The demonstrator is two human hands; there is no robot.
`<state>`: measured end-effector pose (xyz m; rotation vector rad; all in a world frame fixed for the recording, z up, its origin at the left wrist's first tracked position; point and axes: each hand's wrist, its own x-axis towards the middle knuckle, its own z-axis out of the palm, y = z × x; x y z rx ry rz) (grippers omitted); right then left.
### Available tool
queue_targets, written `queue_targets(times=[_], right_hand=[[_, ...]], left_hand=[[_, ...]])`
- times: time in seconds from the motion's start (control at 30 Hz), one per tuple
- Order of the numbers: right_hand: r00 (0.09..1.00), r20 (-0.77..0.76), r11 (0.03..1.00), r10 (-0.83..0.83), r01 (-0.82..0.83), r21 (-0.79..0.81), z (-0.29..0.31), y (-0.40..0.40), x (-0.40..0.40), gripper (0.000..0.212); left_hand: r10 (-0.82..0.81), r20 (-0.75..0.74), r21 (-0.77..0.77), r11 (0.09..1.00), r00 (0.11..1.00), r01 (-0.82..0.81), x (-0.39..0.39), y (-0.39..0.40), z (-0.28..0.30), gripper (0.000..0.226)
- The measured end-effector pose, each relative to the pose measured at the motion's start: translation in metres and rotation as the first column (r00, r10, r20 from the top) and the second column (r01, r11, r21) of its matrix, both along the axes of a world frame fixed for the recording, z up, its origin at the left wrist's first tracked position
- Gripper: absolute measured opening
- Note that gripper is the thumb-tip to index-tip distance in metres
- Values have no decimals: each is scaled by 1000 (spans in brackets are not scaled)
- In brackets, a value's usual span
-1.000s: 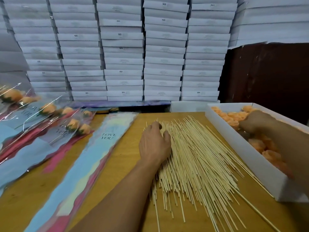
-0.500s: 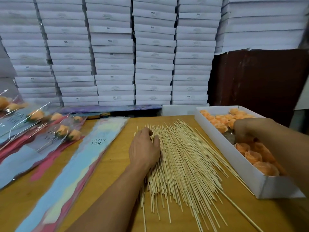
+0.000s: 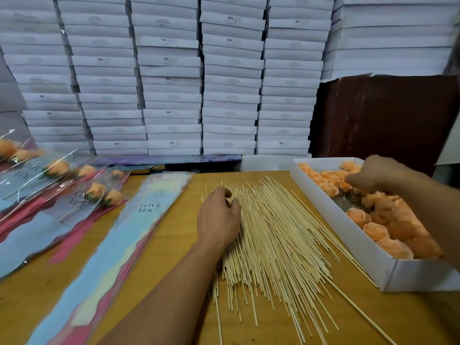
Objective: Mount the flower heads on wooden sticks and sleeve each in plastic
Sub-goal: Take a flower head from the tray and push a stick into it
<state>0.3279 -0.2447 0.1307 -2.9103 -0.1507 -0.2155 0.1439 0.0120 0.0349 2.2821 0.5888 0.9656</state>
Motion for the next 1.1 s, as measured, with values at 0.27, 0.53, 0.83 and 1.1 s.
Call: queue_targets(times=[0.27, 0.53, 0.83, 1.1], right_hand=[[921, 67, 893, 384, -389, 228, 15, 84, -78, 25], [865, -45, 824, 500, -459, 332, -19, 143, -113, 32], [913, -57, 834, 404, -342, 432, -48, 136, -80, 26], [968, 6, 960, 250, -248, 127, -81, 147, -67, 32]], left_hand=[[-354, 225, -246, 881, 908, 404, -4, -8, 6, 41], [-404, 258, -230, 857, 878, 462, -4, -4, 4, 28], [-200, 280, -393, 868, 939, 302, -3, 9, 5, 11], [-125, 320, -486, 829, 939, 276, -6, 11, 9, 10]])
